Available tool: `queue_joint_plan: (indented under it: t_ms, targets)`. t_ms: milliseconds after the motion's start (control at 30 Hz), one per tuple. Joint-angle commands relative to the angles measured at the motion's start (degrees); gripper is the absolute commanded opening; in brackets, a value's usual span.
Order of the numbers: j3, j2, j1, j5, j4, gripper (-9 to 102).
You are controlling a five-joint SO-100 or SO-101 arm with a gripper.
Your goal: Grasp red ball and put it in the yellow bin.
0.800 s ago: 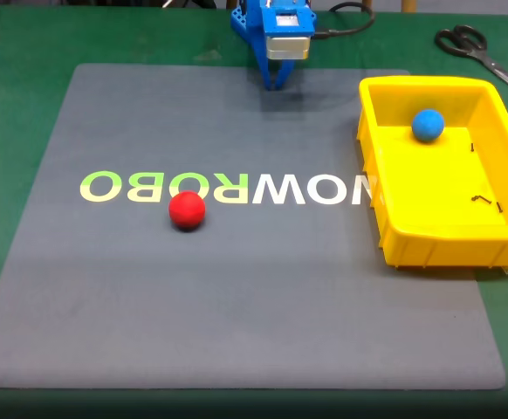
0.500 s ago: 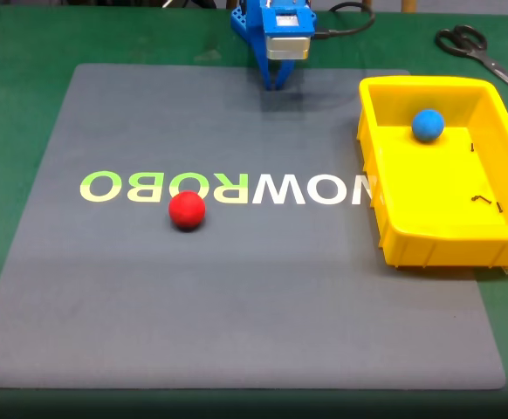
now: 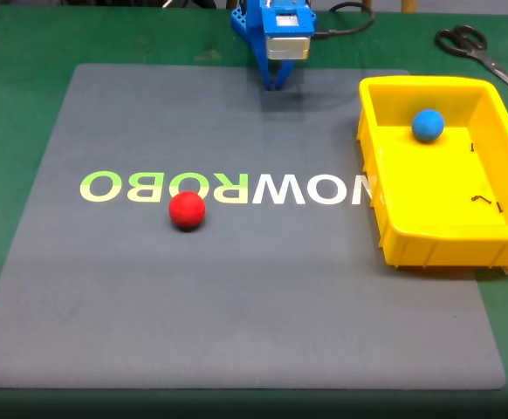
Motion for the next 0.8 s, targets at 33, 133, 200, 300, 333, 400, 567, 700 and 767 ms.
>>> queue_joint_plan:
  t_ms: [33,133,200,300,333,400,567,700,767]
  targets:
    - [1.85,0.88,-0.35,0.7,0.09,0]
    - [1.85,0.88,-0.26,0.7,0.09,0]
    - [1.85,0.88,-0.26,0.7,0.09,0]
    - [1.85,0.88,-0.35,0.7,0.09,0]
    - [1.85,0.88,-0.35,0.7,0.09,0]
    - [1.85,0.88,-0.35,0.7,0.09,0]
    - [1.76,0.79,-0.26,0.88,-2.02,26]
    - [-1.05,0.79,4.04,-1.49,-7.12,37]
    - [-3.78,0.79,6.06,-2.46,-8.88,37]
